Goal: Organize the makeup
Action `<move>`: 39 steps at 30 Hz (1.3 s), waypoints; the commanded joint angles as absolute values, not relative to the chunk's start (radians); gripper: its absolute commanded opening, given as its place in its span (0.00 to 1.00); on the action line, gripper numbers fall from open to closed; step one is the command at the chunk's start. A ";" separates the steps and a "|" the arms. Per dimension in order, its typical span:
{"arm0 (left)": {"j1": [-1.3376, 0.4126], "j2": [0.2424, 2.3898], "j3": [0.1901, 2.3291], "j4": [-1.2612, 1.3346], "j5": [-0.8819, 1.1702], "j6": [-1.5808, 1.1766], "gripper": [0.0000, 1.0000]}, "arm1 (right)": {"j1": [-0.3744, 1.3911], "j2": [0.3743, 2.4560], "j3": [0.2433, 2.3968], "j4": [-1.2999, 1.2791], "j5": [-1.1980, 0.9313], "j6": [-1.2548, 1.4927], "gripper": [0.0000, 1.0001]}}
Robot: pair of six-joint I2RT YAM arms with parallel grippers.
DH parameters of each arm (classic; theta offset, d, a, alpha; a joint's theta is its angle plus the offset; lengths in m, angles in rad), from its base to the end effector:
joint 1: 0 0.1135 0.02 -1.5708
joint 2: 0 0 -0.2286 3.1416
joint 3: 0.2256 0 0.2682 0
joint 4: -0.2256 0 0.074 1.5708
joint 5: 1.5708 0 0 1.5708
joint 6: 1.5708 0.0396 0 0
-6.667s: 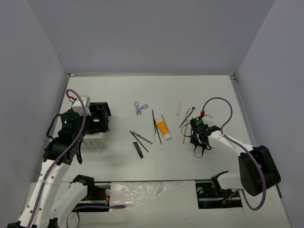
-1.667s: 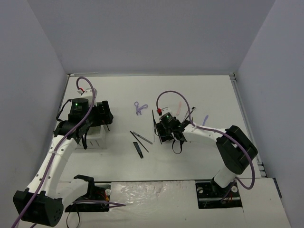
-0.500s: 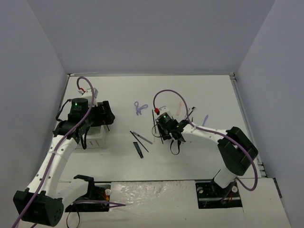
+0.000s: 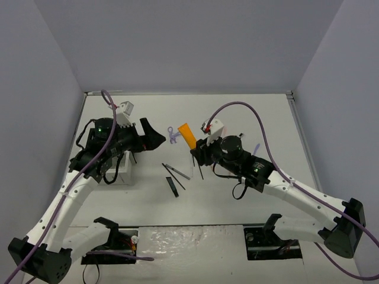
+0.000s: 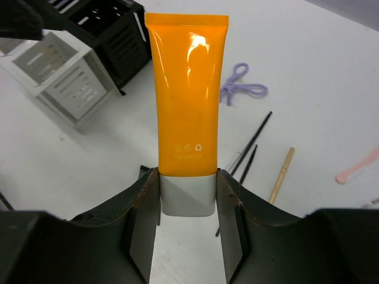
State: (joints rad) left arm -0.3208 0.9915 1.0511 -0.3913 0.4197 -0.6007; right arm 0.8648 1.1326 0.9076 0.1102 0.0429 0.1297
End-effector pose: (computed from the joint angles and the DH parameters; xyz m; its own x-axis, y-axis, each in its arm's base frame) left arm 0.2382 -0.0962 0.3444 -0.6244 -0.3364 -0.7050 0.3645 0.6727 -0.6439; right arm 0.1985 0.2302 0.3077 -0.1685 0.0016 -0.9857 -0.7169 0.6862 0.1236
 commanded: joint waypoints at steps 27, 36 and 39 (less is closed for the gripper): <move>-0.629 1.163 1.230 -0.187 0.268 -0.731 0.50 | 0.881 1.107 0.831 0.445 -0.192 0.070 0.04; -0.629 1.161 1.209 -0.173 0.277 -0.738 0.09 | 0.881 1.115 0.818 0.471 -0.193 0.080 0.06; -0.629 1.151 1.202 -0.179 0.266 -0.726 0.04 | 0.881 1.116 0.819 0.474 -0.192 0.080 0.21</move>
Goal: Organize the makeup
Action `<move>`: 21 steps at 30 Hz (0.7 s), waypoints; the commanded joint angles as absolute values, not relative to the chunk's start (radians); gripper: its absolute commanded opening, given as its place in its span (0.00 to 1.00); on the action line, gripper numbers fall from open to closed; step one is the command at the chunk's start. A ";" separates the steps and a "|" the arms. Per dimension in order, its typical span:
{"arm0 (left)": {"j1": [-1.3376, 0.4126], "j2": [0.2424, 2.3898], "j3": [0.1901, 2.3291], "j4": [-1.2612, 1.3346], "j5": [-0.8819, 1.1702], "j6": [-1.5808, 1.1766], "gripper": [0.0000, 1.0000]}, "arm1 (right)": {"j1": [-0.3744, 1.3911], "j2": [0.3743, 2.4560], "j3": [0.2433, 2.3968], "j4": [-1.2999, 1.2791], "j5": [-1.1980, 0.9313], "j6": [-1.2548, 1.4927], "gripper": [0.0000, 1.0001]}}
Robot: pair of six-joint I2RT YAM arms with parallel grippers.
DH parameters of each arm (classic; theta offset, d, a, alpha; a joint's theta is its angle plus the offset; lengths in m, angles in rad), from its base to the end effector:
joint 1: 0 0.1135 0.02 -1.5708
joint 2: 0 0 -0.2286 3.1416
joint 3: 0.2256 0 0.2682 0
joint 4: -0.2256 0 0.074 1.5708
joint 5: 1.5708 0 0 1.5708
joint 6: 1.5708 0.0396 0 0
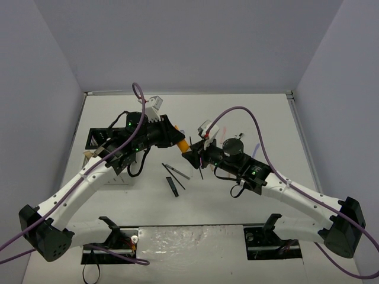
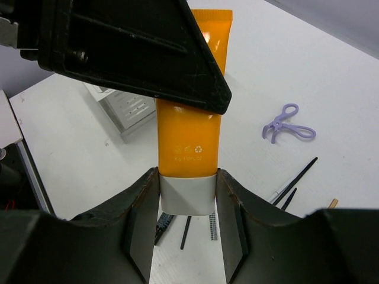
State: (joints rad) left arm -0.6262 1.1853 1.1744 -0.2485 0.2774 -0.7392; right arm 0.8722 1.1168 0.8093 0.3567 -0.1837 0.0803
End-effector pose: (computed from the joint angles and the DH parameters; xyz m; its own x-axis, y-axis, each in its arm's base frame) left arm 0.2403 -0.1872 0.3537 -0.6778 -0.3094 -0.6670 0.4350 0.5625 -0.7031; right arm 0.1873 0.2343 0.3026 -0.0383 0.0771 -0.9963 -0.8699 0.4880 0.0712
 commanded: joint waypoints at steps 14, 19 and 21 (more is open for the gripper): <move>-0.507 1.033 1.245 -0.538 -0.282 -0.456 0.05 | 0.879 1.088 0.754 0.432 -0.128 0.084 1.00; -0.265 0.971 1.181 -0.520 -0.326 -0.365 0.06 | 0.879 1.064 0.712 0.440 -0.122 0.086 1.00; -0.179 0.970 1.155 -0.492 -0.321 -0.330 0.06 | 0.879 1.063 0.696 0.442 -0.124 0.084 1.00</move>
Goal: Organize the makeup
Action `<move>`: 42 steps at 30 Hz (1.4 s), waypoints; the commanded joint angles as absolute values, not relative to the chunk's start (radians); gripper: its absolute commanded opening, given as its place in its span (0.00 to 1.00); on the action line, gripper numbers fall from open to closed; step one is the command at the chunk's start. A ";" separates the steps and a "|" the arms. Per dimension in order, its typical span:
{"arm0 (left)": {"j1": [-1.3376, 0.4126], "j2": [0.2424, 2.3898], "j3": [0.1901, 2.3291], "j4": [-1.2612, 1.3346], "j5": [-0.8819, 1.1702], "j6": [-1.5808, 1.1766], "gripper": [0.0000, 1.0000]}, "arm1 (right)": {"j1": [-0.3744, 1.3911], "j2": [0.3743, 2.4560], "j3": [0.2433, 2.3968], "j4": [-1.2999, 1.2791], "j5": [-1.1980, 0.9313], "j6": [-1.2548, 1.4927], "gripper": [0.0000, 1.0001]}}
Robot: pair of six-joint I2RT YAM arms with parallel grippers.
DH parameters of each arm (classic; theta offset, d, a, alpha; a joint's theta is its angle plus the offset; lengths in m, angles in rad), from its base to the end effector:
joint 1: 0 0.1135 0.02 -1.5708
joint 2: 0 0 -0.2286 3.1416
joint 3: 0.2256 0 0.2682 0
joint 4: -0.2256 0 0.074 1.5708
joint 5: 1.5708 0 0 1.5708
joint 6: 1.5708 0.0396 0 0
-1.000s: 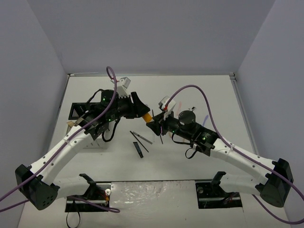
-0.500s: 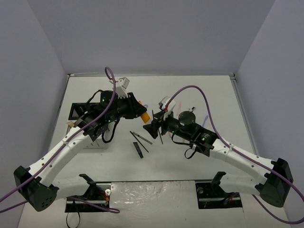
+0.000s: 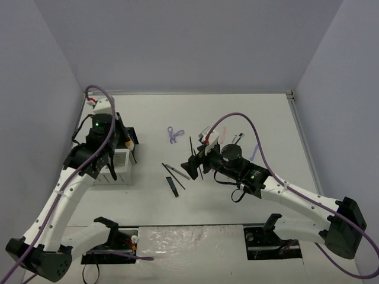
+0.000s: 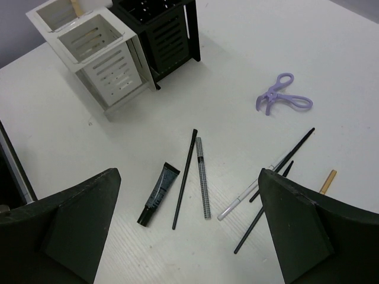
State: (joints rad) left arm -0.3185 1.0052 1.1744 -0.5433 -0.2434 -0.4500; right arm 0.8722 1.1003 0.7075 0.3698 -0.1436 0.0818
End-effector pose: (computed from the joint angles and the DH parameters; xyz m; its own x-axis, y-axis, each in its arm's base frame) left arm 0.2401 -0.0691 0.3686 -0.3520 -0.3284 -0.8765 -0.0691 0.9430 -0.3256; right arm 0.1847 0.2288 0.2700 -0.0842 0.0255 -0.9961 -0.8458 0.5267 0.0850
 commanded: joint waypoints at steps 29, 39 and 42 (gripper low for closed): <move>0.112 0.993 1.012 -0.398 -0.352 -0.324 0.69 | 0.883 1.125 0.697 0.306 -0.136 0.136 0.95; 0.106 0.975 1.108 -0.523 0.106 -0.396 0.97 | 1.056 1.452 0.849 0.185 0.029 0.262 0.74; 0.091 0.981 1.099 -0.537 0.178 -0.382 0.97 | 1.114 1.536 0.892 0.181 0.069 0.309 0.70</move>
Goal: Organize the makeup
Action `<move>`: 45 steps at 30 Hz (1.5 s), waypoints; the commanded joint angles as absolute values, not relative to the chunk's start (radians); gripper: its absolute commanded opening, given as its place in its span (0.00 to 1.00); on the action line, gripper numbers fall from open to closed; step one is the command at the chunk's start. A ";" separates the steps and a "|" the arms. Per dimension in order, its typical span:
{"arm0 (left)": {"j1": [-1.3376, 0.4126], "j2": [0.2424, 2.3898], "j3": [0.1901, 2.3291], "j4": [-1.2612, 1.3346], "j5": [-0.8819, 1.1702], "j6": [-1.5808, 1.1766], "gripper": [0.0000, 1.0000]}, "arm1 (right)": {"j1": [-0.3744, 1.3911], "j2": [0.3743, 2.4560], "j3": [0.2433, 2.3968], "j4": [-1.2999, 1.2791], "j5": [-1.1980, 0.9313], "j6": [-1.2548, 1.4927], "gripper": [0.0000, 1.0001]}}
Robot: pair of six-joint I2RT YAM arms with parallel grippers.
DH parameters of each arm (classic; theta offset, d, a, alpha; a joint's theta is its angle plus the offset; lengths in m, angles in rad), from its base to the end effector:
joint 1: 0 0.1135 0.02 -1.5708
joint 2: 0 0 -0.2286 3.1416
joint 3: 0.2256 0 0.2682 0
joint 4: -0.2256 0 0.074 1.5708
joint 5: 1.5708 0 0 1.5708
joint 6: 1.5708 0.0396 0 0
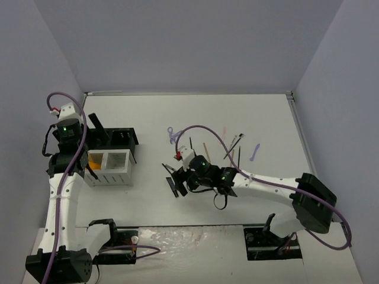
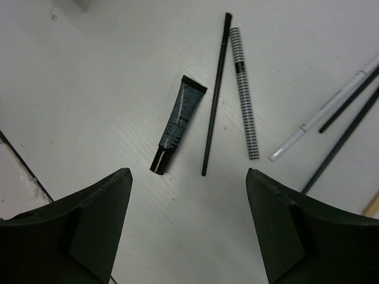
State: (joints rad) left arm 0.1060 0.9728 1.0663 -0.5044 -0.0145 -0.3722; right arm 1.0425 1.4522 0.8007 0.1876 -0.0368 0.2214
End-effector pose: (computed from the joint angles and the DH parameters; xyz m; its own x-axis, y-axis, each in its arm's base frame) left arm 0.2486 0.0270 0.3412 -0.3267 -0.4004 -0.8561 -0.2553 0.9095 -0.3280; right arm 0.1695 0.2933 0.1789 -0.4132 -0.2726 -0.8689 -0.8087 0.5486 0.2125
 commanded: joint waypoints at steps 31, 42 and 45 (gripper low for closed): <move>-0.231 0.843 1.015 -0.537 0.320 -0.584 0.97 | 1.232 1.568 0.986 0.174 0.383 0.410 0.00; -0.498 0.904 1.075 -0.392 0.253 -0.732 0.97 | 1.233 1.270 0.798 0.577 0.337 0.199 0.00; -0.560 0.938 1.096 -0.375 0.213 -0.736 0.97 | 1.233 1.240 0.780 0.637 0.325 0.168 0.00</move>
State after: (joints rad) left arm -0.4902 0.9003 1.0058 -0.4931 0.2737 -0.6877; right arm 1.2316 1.2858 0.8042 0.4410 0.3242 0.2526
